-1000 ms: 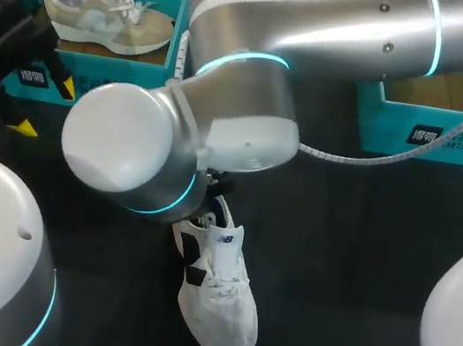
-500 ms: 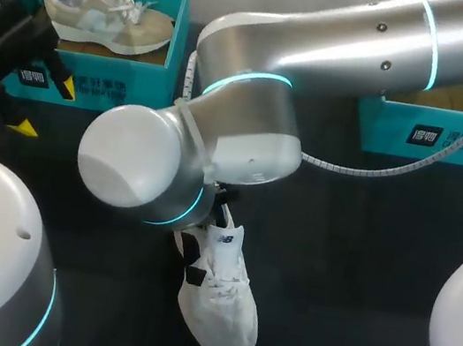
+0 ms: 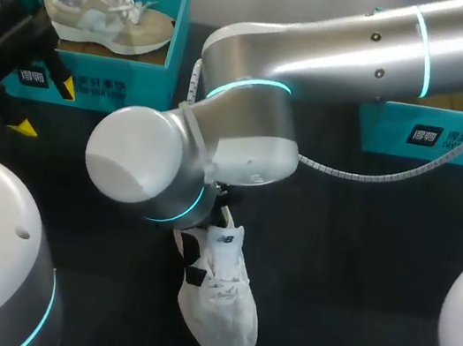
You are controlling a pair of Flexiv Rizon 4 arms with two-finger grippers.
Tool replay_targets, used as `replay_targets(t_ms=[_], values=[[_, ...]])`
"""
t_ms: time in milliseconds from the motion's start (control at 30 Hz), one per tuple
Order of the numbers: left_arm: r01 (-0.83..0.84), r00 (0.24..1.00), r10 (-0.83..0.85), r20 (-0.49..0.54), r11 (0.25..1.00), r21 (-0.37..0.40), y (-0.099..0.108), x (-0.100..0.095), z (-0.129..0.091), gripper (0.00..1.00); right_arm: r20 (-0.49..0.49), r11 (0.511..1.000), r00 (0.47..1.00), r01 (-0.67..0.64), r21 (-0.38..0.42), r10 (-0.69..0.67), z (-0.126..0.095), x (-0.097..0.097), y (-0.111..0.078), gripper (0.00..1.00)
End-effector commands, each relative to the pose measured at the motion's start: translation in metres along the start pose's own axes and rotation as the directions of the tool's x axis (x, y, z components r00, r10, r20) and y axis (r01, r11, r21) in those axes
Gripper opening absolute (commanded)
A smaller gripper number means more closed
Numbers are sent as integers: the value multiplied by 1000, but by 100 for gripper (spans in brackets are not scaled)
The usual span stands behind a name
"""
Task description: Take the shoe out of the shoebox, open the shoe tongue, remove and reinsert the insole, then place the shoe into the shoebox
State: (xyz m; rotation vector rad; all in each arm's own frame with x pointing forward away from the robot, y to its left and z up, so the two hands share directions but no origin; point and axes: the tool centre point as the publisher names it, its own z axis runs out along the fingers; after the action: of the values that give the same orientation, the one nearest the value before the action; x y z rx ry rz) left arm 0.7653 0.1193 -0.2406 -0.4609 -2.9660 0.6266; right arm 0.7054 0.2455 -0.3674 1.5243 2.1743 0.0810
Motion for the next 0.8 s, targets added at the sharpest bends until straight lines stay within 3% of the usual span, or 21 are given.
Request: replay_targets(t_ms=[33,167,467,800], values=[[0,1000,0,1,1000,-3,0,1,-1,100,78,1000,997,-9,-13,10,-27,2,-3,0],[0,1000,0,1,1000,-3,0,1,-1,100,112,1000,994,17,10,-18,-29,0,-3,0],[0,1000,0,1,1000,-3,0,1,-1,100,99,994,995,6,106,-17,12,0,-13,0],[0,1000,0,1,1000,-3,0,1,-1,100,59,993,998,-17,116,10,24,2,-16,0]])
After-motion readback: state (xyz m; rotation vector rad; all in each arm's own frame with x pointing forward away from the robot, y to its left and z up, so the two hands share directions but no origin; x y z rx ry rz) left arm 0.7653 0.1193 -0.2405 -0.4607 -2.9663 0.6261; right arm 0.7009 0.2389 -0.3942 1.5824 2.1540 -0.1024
